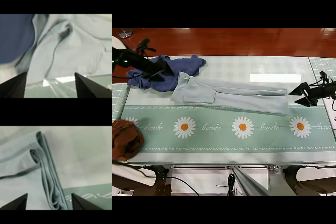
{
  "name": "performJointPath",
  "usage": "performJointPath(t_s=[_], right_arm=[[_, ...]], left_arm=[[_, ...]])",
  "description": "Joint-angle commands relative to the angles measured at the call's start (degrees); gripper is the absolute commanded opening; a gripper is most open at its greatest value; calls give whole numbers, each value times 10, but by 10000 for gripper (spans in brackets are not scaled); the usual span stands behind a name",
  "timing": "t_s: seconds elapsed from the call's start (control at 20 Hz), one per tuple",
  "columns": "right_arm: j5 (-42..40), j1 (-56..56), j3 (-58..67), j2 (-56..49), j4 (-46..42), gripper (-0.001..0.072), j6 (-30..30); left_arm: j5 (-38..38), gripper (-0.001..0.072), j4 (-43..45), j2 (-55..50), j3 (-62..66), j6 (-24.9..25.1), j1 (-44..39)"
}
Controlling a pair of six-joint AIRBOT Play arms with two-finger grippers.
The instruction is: Fold the shirts.
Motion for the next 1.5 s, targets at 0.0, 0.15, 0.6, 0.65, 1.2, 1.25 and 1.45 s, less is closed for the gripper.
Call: performJointPath(t_s=[0.0,0.15,0.6,0.65,1.2,1.25,1.45], right_arm=[[-16,8,-35,-12,24,626,-36],[-23,42,-36,-41,55,625,-49],[27,90,-28,74,31,28,-81],[33,90,-45,120,5,28,-76],[127,87,-209,679,-116,28,111],[137,87,-209,692,-112,28,118],[142,87,-209,703,-67,28,118]], left_arm=[[112,702,-6,140,-153,12,-14],[195,702,-13,248,-293,11,-62],[207,16,-26,266,-346,23,-179],[224,16,-37,265,-346,30,-194],[276,15,-46,-9,-85,-20,-478],[276,15,-52,-39,-51,-30,-500],[275,15,-113,-132,46,-48,-572]])
